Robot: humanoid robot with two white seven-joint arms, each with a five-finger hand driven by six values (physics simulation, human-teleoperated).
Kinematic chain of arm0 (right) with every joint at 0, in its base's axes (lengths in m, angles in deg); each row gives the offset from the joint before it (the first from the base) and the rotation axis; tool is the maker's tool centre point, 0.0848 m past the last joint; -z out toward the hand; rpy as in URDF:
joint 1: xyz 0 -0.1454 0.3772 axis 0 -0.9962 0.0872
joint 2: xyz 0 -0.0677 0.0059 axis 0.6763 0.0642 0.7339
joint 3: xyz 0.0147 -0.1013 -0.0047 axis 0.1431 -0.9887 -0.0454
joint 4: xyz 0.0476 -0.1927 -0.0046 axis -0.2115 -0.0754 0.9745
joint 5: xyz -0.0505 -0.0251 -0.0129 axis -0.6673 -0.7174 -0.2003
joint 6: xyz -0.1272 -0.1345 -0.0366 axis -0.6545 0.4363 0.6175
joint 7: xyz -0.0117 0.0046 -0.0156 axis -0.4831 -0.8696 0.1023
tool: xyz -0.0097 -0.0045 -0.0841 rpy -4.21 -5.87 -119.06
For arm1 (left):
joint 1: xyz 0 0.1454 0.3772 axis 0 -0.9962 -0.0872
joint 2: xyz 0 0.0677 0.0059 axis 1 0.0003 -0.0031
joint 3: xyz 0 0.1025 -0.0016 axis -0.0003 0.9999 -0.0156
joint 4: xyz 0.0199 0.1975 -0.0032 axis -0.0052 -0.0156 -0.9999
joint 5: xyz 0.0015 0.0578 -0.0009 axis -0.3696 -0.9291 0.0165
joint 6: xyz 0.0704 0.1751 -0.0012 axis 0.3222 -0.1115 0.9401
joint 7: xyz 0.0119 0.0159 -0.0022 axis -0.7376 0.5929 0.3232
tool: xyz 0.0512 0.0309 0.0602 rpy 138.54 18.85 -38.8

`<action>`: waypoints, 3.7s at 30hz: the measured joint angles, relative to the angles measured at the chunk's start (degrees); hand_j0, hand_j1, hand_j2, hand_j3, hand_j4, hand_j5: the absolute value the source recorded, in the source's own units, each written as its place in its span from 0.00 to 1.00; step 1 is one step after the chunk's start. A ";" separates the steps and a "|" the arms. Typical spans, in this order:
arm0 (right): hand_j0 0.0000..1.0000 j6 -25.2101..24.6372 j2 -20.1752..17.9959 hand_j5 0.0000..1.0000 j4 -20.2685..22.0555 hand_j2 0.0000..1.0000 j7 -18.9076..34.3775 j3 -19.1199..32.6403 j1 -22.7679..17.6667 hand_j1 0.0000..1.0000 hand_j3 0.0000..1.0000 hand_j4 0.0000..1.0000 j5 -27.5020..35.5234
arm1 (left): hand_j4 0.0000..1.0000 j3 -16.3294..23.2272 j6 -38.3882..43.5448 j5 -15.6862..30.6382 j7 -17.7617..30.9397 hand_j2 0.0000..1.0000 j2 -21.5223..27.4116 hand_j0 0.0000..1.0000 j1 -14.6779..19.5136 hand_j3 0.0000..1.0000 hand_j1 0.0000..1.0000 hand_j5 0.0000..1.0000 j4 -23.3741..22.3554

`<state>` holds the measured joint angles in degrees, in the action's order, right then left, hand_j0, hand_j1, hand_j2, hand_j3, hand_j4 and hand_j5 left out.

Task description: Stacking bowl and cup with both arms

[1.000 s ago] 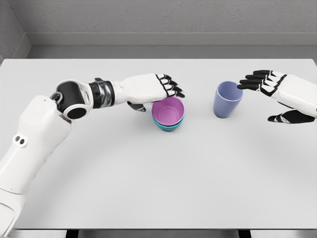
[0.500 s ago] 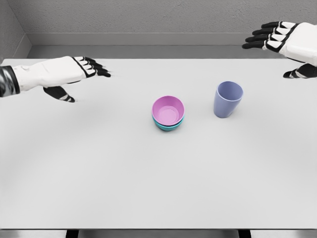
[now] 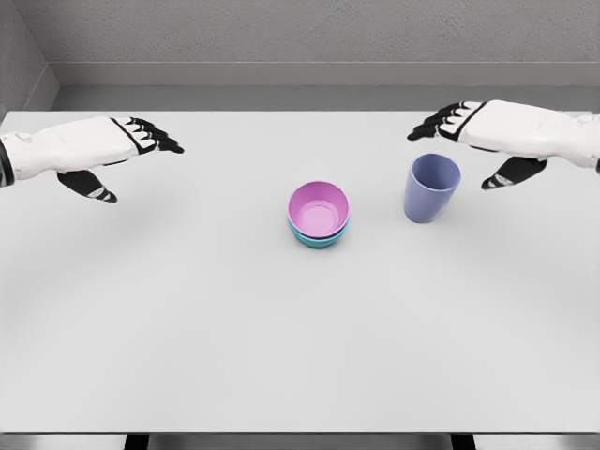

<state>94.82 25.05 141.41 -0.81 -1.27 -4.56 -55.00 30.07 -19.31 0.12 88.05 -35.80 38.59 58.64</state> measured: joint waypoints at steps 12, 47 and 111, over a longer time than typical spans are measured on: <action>1.00 -1.53 2.01 1.00 -4.14 1.00 1.59 -3.70 1.58 1.00 1.00 1.00 -0.15 | 1.00 -0.01 0.00 0.01 -0.01 1.00 0.05 1.00 0.00 1.00 1.00 1.00 -0.05; 1.00 -1.54 8.63 1.00 -17.61 1.00 1.67 -14.97 8.88 1.00 1.00 1.00 -0.26 | 1.00 -0.15 0.00 0.03 -0.01 1.00 0.34 1.00 -0.44 1.00 1.00 1.00 0.04; 0.73 -0.55 9.31 0.73 -14.51 0.73 1.67 -14.08 14.15 0.73 0.73 0.73 -0.95 | 1.00 -0.18 0.00 -0.07 0.07 1.00 0.01 1.00 -0.53 1.00 1.00 1.00 0.05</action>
<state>94.28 34.36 126.90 0.86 -15.35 9.59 -55.95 29.88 -19.31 0.05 88.13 -35.79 38.06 58.70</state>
